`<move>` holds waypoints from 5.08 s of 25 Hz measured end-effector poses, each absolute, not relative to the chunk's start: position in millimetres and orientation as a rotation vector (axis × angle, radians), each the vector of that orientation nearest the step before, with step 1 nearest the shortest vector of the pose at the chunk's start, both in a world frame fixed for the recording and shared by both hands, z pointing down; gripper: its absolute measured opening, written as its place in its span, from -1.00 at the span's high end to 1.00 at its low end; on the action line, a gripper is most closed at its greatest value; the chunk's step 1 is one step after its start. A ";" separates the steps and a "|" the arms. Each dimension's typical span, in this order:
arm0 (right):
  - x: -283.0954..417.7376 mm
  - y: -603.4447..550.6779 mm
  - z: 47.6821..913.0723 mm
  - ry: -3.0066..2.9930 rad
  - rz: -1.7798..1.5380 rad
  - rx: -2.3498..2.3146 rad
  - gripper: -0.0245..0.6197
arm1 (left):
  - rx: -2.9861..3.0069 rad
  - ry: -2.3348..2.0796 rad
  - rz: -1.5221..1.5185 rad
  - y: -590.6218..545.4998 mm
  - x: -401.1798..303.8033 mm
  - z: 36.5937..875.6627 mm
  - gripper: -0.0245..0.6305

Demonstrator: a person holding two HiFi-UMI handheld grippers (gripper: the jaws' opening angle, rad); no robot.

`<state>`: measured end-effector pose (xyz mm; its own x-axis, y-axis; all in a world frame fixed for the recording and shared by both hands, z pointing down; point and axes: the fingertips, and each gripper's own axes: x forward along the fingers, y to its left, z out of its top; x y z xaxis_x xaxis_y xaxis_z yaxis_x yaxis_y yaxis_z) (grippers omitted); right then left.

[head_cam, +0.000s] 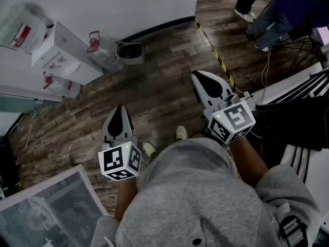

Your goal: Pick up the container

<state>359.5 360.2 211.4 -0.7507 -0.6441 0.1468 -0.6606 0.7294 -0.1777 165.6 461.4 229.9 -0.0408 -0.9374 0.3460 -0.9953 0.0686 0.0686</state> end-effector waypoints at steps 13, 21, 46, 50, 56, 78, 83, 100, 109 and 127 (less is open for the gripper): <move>350.6 360.8 220.3 -2.888 0.337 0.990 0.85 | 1.899 -2.053 0.248 474.8 166.0 237.9 0.88; 334.3 356.4 223.1 -2.905 0.327 0.939 0.84 | 1.892 -2.038 0.224 470.0 159.6 242.7 0.88; 226.8 242.1 241.3 -2.824 0.352 0.873 0.85 | 1.910 -1.937 0.225 334.1 70.6 263.6 0.88; 192.5 224.3 241.2 -2.821 0.351 0.845 0.85 | 1.904 -1.930 0.224 314.1 42.0 263.5 0.88; 137.7 198.3 236.2 -2.821 0.311 0.828 0.85 | 1.902 -1.918 0.233 287.2 -8.4 264.6 0.88; 30.6 150.4 233.0 -2.783 0.152 0.817 0.84 | 1.939 -1.898 0.195 229.0 -118.2 272.6 0.88; 33.9 146.5 228.8 -2.778 0.134 0.842 0.85 | 1.963 -1.877 0.190 224.9 -114.6 270.4 0.88; 44.6 89.9 235.1 -2.759 0.192 0.937 0.84 | 1.972 -1.830 0.218 181.5 -111.7 276.8 0.88; 32.4 26.5 245.1 -2.752 0.219 0.938 0.85 | 1.957 -1.818 0.241 120.9 -122.6 285.4 0.88; -16.2 -130.6 262.9 -2.762 0.289 0.794 0.84 | 1.876 -1.844 0.302 -37.1 -159.2 289.7 0.88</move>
